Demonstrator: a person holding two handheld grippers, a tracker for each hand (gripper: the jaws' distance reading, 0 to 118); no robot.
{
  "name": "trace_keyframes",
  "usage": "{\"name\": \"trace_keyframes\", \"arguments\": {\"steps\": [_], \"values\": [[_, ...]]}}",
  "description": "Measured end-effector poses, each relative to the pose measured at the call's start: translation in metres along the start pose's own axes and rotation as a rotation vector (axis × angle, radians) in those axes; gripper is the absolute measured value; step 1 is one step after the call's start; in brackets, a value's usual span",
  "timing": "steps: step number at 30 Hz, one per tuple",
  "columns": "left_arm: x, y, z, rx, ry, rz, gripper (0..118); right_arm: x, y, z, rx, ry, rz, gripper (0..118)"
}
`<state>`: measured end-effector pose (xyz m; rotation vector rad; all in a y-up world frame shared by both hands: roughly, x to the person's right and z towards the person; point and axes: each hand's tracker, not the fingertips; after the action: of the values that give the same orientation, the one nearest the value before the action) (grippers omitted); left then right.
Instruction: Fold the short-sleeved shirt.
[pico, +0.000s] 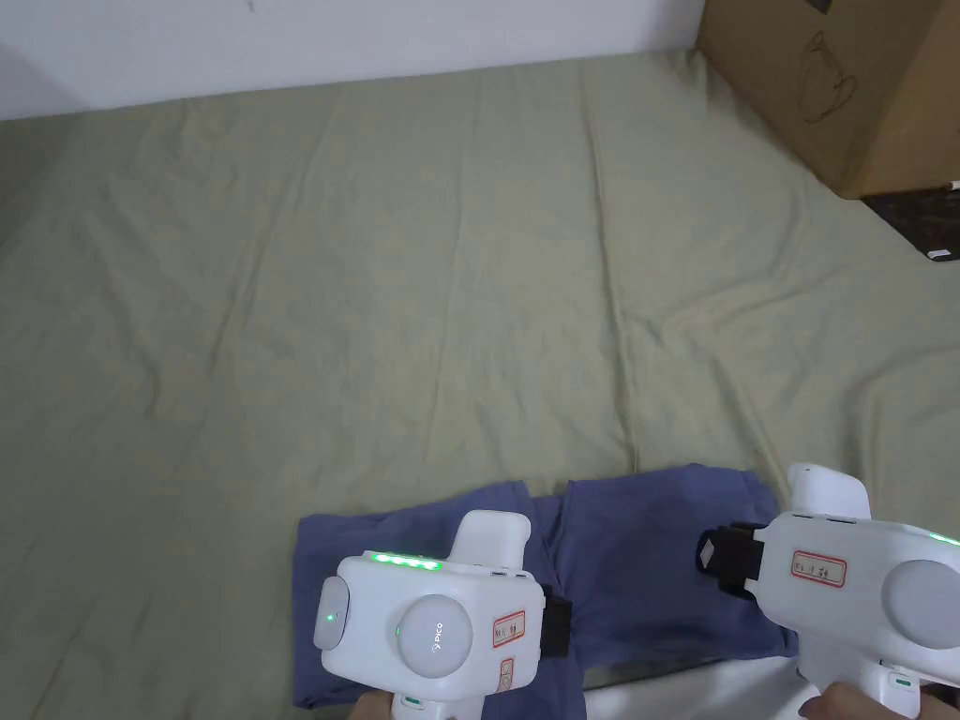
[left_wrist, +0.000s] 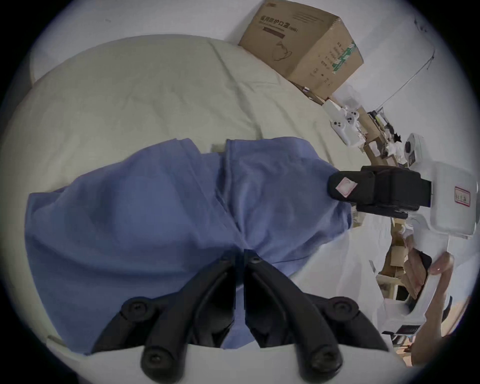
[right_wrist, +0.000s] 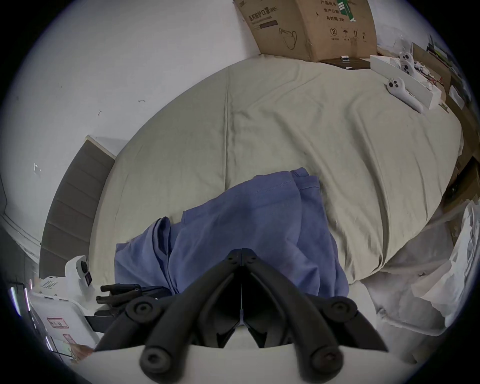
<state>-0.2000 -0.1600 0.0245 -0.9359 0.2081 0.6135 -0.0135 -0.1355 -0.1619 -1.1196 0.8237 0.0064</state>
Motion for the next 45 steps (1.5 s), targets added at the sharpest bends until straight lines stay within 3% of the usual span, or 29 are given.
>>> {"name": "trace_keyframes", "arguments": {"steps": [6,12,18,20,22,25,27,33,34,35,36,37,40,45], "values": [[-0.045,0.000,0.045,0.091,-0.143,0.189,6,-0.007,0.001,0.007,0.005,0.000,0.019,0],[-0.133,-0.023,0.108,0.249,-0.123,0.420,6,-0.017,0.001,0.010,0.013,0.005,0.044,0],[-0.206,-0.061,0.127,0.282,-0.145,0.669,7,-0.029,-0.001,0.002,-0.008,0.006,0.067,0],[-0.216,-0.069,0.121,0.266,-0.191,0.709,35,-0.033,-0.001,-0.001,-0.016,0.006,0.076,0],[-0.214,-0.072,0.111,0.266,-0.268,0.742,77,-0.038,-0.002,-0.003,-0.023,0.008,0.088,0],[-0.212,-0.073,0.089,0.261,-0.403,0.765,113,-0.044,-0.002,-0.005,-0.034,0.006,0.102,0],[-0.222,-0.069,0.076,0.298,-0.424,0.786,118,-0.046,-0.001,-0.008,-0.040,0.005,0.108,0],[-0.224,-0.057,0.055,0.255,-0.524,0.796,114,-0.049,0.003,-0.012,-0.047,-0.001,0.118,0],[-0.225,-0.055,0.054,0.250,-0.514,0.794,88,-0.049,0.003,-0.012,-0.048,-0.003,0.118,0],[-0.226,-0.054,0.052,0.219,-0.435,0.778,39,-0.049,0.004,-0.013,-0.049,-0.004,0.118,0],[-0.226,-0.053,0.050,0.173,-0.347,0.756,20,-0.050,0.004,-0.013,-0.050,-0.004,0.118,0],[-0.230,-0.053,0.050,0.176,-0.366,0.750,5,-0.050,0.005,-0.014,-0.052,-0.006,0.119,0],[-0.238,-0.055,0.059,0.214,-0.451,0.784,7,-0.051,0.006,-0.015,-0.054,-0.012,0.120,0],[-0.255,-0.044,0.087,0.267,-0.445,0.755,7,-0.055,0.009,-0.018,-0.055,-0.016,0.114,0]]}}
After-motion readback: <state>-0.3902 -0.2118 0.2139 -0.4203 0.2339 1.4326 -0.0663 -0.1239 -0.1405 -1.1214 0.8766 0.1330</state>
